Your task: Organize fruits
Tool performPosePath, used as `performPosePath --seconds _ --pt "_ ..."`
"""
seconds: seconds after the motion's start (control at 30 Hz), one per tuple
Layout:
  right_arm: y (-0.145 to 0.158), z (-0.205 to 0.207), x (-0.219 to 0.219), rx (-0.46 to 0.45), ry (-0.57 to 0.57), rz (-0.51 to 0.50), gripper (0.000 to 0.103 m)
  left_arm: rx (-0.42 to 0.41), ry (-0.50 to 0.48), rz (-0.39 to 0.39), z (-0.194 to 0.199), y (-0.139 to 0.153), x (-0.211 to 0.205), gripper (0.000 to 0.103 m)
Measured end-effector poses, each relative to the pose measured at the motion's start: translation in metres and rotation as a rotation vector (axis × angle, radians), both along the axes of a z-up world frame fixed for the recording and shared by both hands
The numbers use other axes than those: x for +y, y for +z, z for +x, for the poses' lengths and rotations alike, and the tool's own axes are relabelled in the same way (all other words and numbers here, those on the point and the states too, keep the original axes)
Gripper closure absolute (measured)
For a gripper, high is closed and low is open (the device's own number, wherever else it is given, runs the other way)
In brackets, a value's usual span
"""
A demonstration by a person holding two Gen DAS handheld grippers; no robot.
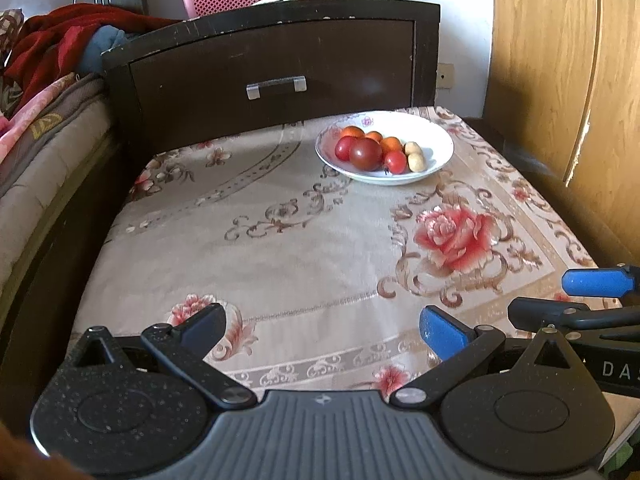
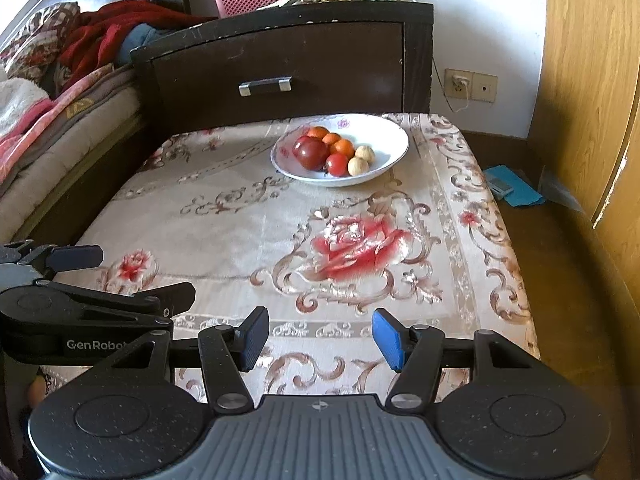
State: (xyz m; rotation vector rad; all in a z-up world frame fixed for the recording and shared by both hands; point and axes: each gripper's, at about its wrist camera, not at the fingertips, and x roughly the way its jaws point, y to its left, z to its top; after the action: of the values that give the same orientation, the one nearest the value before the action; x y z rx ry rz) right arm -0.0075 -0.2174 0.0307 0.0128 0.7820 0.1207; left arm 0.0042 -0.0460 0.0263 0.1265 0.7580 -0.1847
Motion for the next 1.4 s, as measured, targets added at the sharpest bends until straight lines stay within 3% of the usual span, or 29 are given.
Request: performPosePath --seconds 0.67,1.4 --pt "-0.007 -0.008 0.006 0.031 0.019 -0.019 0.05 0.054 0.007 0.004 -0.008 -0.009 0.003 0.0" --pt "-0.01 -0.013 0.011 0.035 0.028 -0.049 0.05 0.053 0.004 0.037 -0.013 -0.011 0.004 0.0"
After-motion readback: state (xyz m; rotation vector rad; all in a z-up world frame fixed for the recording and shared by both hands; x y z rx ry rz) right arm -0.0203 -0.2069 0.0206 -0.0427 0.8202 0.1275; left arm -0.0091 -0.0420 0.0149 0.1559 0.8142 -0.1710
